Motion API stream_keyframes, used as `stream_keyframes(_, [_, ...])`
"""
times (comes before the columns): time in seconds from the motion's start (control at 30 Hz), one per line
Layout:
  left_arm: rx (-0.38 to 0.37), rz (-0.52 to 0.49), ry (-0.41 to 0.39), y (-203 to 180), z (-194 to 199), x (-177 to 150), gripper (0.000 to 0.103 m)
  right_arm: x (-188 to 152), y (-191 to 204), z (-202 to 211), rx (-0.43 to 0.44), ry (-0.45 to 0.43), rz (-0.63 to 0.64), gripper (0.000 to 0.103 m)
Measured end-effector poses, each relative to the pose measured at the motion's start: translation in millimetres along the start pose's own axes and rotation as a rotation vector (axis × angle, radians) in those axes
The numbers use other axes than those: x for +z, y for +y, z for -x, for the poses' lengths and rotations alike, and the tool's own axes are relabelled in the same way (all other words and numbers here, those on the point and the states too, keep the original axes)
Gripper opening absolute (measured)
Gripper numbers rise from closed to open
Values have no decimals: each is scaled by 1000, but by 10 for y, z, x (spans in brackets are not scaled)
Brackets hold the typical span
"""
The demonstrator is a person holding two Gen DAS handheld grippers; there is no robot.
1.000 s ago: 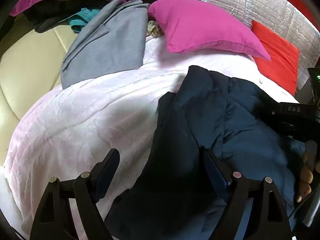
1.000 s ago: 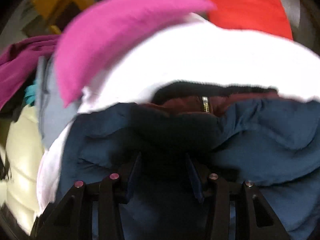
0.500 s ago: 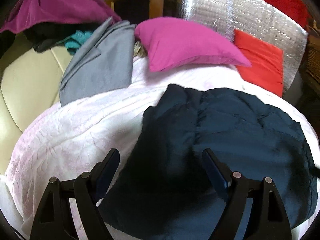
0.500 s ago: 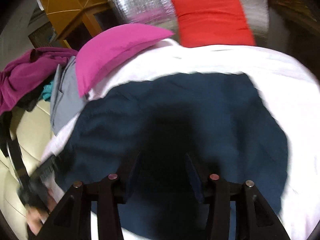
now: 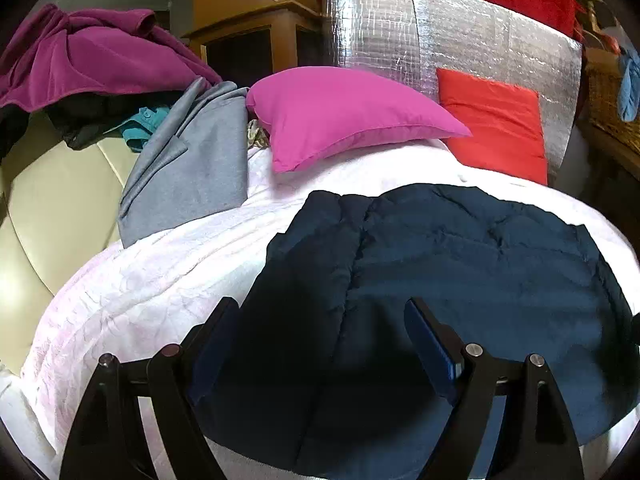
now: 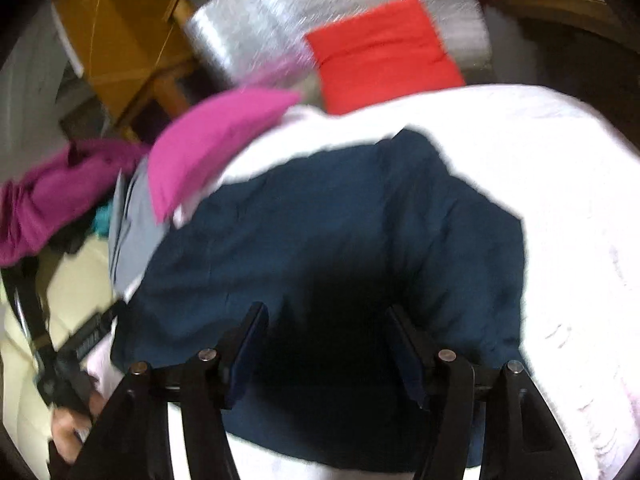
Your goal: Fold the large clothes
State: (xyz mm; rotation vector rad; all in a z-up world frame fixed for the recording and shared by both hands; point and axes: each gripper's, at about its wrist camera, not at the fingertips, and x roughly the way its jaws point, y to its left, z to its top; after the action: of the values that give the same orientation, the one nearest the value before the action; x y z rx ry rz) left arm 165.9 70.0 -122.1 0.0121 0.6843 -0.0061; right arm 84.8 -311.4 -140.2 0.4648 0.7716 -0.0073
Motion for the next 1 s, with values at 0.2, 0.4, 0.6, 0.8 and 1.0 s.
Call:
stream_keyframes(0.2, [10,12,6,8,-32,-4,85,-18,-208,-282,5,144,-44,68])
stream_keyframes(0.4, [20,-5,-10,1,12,-19,85,17,-263,-62,74,68,-119,69])
stream_keyframes(0.6, [24,16,-17,84,40,-2,85,125,-458,196,100,0,-194,69])
stream_keyframes(0.8, [25,36,-24,140,51,18,85,109,-492,184,109,9,-223,69])
stream_keyframes(1.0, [26,32,-30,137,62,20,85,78,-457,155,109,20,-209,69])
